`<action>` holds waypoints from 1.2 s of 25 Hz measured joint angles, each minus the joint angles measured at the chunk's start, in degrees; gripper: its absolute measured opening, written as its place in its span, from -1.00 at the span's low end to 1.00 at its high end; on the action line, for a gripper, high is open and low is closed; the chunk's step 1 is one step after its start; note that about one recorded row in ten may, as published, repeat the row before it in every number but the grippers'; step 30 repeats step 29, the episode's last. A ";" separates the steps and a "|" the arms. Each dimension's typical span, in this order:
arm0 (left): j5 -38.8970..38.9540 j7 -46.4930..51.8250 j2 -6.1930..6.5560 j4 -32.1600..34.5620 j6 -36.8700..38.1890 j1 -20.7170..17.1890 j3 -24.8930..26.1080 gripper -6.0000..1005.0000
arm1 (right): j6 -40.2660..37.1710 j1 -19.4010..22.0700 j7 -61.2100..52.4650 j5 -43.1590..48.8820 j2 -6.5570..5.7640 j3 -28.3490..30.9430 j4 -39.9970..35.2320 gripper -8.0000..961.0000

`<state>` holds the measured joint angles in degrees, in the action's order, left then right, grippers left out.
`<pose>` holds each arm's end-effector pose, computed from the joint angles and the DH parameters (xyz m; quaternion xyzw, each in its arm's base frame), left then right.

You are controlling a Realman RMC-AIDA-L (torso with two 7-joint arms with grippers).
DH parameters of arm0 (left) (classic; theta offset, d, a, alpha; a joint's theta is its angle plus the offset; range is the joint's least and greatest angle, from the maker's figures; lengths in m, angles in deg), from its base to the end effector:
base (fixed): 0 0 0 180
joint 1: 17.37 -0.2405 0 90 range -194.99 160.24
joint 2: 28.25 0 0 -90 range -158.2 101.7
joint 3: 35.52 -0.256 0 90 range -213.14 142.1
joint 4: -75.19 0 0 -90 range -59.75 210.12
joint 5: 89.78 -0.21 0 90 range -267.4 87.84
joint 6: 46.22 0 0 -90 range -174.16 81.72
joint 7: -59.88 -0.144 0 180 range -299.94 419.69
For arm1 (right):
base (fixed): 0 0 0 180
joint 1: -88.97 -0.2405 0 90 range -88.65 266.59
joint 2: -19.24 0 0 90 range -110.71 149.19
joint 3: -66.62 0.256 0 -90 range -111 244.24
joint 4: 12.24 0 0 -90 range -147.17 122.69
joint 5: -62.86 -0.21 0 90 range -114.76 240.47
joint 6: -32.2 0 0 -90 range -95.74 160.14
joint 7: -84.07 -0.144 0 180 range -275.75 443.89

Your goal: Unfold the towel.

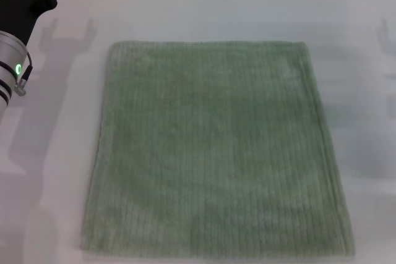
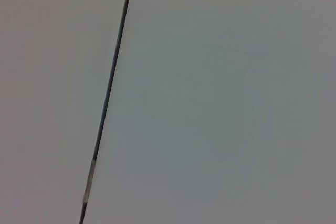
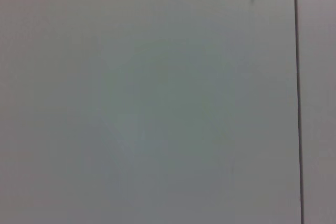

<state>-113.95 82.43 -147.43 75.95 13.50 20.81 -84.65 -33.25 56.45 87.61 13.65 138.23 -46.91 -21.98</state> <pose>-0.3079 0.3972 0.0120 -0.6447 -0.3074 -0.3501 0.6061 0.3049 0.3827 0.0287 -0.6149 0.1874 0.2910 0.7086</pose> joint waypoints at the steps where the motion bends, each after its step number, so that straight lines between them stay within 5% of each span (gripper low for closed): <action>1: 0.00 0.00 0.00 0.00 0.00 0.01 0.00 0.65 | 0.31 -0.01 0.09 0.00 -0.02 0.11 -0.05 0.43; 30: -0.08 0.09 0.00 -0.78 0.65 -0.09 -0.01 0.65 | 1.07 -0.08 -0.13 -0.01 -0.07 0.02 -0.30 0.43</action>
